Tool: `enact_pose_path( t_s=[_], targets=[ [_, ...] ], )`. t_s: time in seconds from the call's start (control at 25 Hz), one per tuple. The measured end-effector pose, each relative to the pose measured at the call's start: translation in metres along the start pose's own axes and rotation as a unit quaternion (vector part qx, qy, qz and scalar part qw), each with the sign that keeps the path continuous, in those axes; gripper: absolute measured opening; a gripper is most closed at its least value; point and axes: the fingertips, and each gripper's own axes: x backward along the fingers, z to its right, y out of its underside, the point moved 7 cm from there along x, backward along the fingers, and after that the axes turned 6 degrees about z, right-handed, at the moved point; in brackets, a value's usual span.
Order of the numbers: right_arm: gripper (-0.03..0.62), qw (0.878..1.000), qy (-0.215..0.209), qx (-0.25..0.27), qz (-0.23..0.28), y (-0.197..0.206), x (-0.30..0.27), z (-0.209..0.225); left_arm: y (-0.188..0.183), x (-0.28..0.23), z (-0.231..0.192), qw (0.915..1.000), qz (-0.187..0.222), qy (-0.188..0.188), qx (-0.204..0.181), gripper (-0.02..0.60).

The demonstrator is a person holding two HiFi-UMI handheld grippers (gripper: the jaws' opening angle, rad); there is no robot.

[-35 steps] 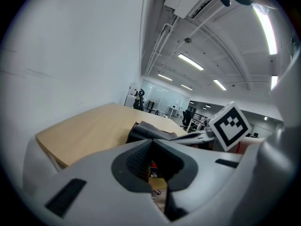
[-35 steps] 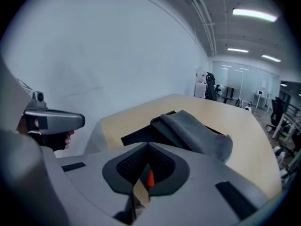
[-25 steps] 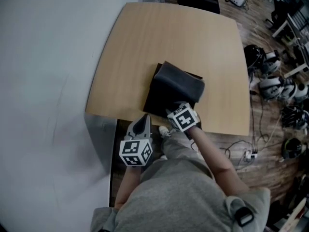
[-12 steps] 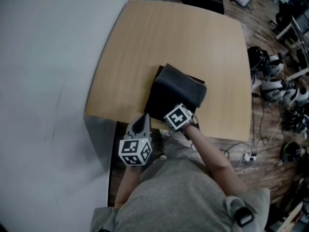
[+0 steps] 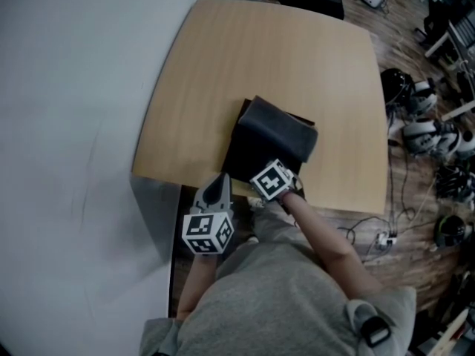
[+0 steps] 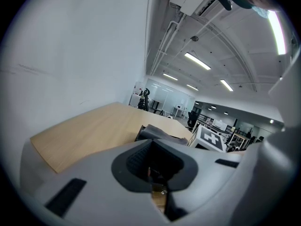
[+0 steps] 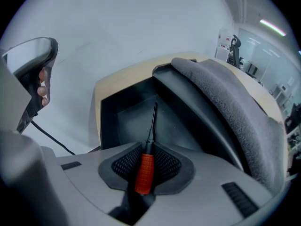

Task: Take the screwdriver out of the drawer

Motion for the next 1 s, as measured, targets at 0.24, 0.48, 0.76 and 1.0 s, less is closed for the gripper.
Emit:
enact_pose_path(
  t_s=[0.24, 0.48, 0.76, 1.0],
  targets=[
    [0.078, 0.999, -0.011, 0.001, 0.044, -0.006, 0.01, -0.008, 0.003, 0.014, 0.0, 1.0, 0.005, -0.001, -0.002, 0.0],
    [0.078, 0.997, 0.011, 0.025, 0.076, -0.011, 0.031, -0.014, 0.004, 0.03, 0.005, 0.9998, 0.017, 0.003, -0.005, 0.0],
    [0.077, 0.991, 0.039, 0.029, 0.121, -0.012, 0.058, -0.028, 0.011, 0.055, 0.01, 0.9996, 0.028, 0.005, -0.006, 0.0],
    [0.077, 0.982, 0.049, 0.016, 0.18, -0.001, 0.088, -0.053, 0.018, 0.081, 0.02, 0.9991, 0.04, 0.011, -0.01, 0.0]
  ],
)
